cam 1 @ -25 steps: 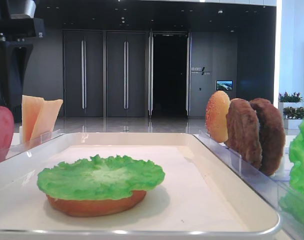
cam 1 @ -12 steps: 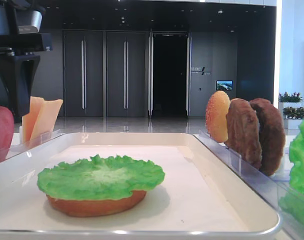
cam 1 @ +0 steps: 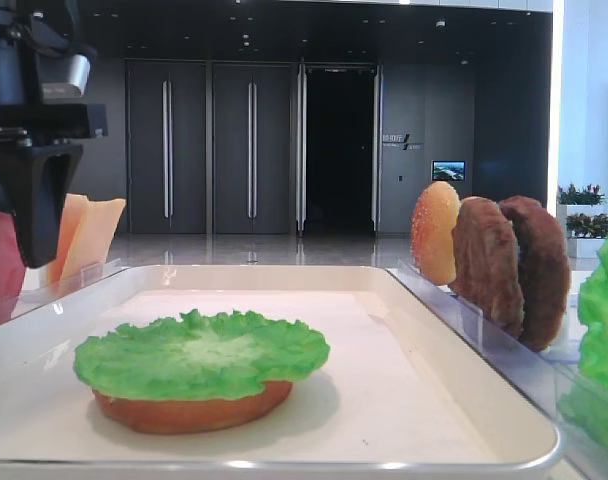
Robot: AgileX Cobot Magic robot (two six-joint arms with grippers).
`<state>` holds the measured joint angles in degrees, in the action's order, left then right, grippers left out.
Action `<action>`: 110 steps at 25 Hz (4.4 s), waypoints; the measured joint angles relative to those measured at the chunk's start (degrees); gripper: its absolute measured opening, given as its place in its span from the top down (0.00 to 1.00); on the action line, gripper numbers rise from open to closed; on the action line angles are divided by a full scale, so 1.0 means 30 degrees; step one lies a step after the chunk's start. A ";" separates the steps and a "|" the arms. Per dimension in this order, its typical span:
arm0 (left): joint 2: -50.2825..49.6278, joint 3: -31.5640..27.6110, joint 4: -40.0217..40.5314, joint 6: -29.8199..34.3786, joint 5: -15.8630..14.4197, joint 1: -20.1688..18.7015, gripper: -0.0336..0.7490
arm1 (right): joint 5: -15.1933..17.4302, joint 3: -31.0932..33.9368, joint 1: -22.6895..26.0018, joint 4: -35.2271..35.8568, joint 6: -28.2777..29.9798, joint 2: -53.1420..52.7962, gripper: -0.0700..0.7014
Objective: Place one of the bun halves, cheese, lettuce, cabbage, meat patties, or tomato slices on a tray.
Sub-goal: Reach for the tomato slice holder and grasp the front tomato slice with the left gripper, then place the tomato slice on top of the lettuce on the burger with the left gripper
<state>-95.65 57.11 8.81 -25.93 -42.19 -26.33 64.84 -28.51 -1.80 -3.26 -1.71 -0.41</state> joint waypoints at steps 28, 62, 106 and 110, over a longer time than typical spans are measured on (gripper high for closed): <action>-0.0299 0.0117 0.0646 0.0018 -0.0458 0.0000 0.90 | 0.0000 0.0000 0.0000 0.0000 0.0000 0.0000 0.44; 0.7707 0.0052 -0.1616 0.1342 -0.5593 0.0000 0.90 | 0.0000 0.0000 0.0000 0.0000 0.0000 0.0000 0.44; 0.6016 -0.5050 -3.0035 2.3924 0.0845 0.0000 0.90 | 0.0000 0.0000 0.0000 0.0000 -0.0015 0.0000 0.44; 0.5601 -0.8457 -3.4384 2.8249 -0.0646 0.0975 0.90 | 0.0000 0.0000 0.0000 0.0000 -0.0015 0.0000 0.44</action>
<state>-78.85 31.74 -94.34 58.82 -44.12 -23.41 64.84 -28.51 -1.80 -3.26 -1.76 -0.41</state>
